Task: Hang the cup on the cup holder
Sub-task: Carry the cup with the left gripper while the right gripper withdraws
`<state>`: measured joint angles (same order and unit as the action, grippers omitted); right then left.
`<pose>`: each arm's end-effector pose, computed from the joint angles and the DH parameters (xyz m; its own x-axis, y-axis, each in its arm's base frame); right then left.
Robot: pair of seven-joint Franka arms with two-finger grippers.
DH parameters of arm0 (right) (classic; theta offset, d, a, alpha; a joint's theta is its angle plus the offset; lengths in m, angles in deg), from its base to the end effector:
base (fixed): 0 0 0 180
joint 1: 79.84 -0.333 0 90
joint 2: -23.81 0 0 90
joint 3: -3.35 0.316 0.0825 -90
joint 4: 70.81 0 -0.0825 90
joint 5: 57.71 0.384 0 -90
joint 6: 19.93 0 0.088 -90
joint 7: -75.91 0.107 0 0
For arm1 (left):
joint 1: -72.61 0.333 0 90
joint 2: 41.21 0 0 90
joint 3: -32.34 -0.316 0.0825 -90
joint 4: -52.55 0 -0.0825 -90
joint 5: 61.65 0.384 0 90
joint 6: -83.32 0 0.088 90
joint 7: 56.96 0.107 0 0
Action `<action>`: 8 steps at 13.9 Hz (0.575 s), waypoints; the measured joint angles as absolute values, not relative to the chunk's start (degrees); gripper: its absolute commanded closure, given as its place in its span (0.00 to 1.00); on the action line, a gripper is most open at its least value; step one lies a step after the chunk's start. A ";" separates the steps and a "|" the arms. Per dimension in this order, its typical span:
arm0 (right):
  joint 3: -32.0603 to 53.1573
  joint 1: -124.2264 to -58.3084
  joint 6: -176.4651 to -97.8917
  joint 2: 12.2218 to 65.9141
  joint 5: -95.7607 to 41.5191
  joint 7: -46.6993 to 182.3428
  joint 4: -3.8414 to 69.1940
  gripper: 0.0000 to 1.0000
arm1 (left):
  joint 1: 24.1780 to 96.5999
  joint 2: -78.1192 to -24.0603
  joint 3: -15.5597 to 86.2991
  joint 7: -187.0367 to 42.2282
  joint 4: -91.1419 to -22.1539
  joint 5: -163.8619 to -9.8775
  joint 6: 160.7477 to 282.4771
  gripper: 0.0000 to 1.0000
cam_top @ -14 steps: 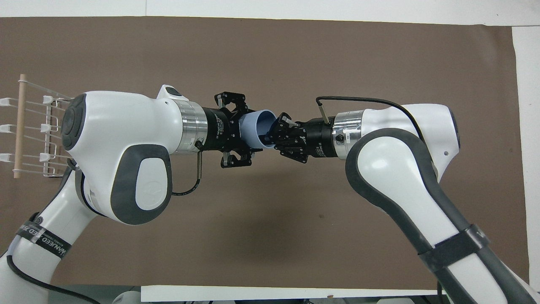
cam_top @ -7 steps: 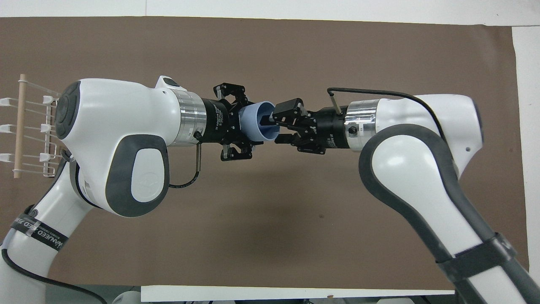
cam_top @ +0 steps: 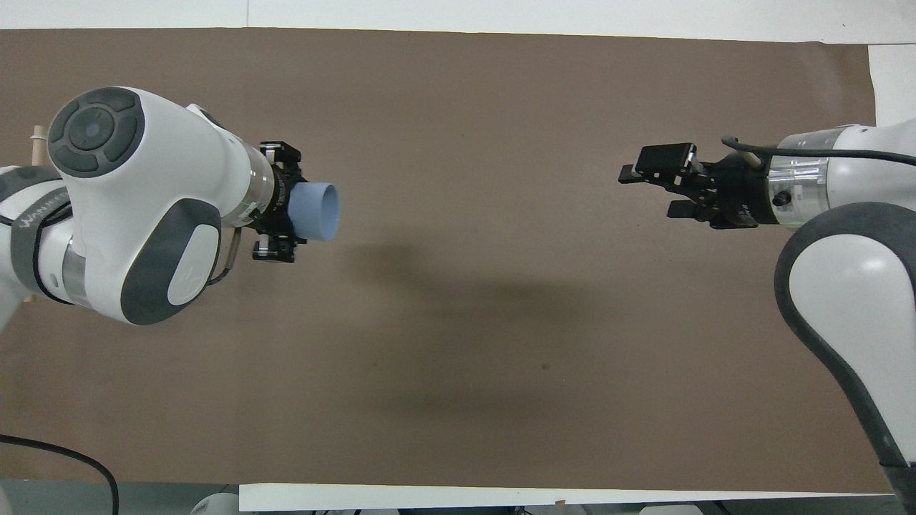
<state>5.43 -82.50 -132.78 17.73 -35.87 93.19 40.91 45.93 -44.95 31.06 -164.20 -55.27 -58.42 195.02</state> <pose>0.5387 0.0694 0.5411 0.9414 -0.3373 -0.0107 -0.3173 -0.8740 -0.3681 0.5243 -0.2450 0.4719 0.1619 0.9855 0.0509 0.9865 -0.1629 0.0178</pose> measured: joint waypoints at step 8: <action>4.96 -76.44 -100.01 18.52 -60.06 83.90 19.29 0.01 | 53.02 -45.35 30.74 -165.13 -54.98 -10.50 181.70 0.67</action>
<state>4.96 -76.44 -100.01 18.52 -60.06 83.90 19.29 53.02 -45.35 30.74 -165.13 -54.98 -10.50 181.70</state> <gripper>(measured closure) 0.004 0.203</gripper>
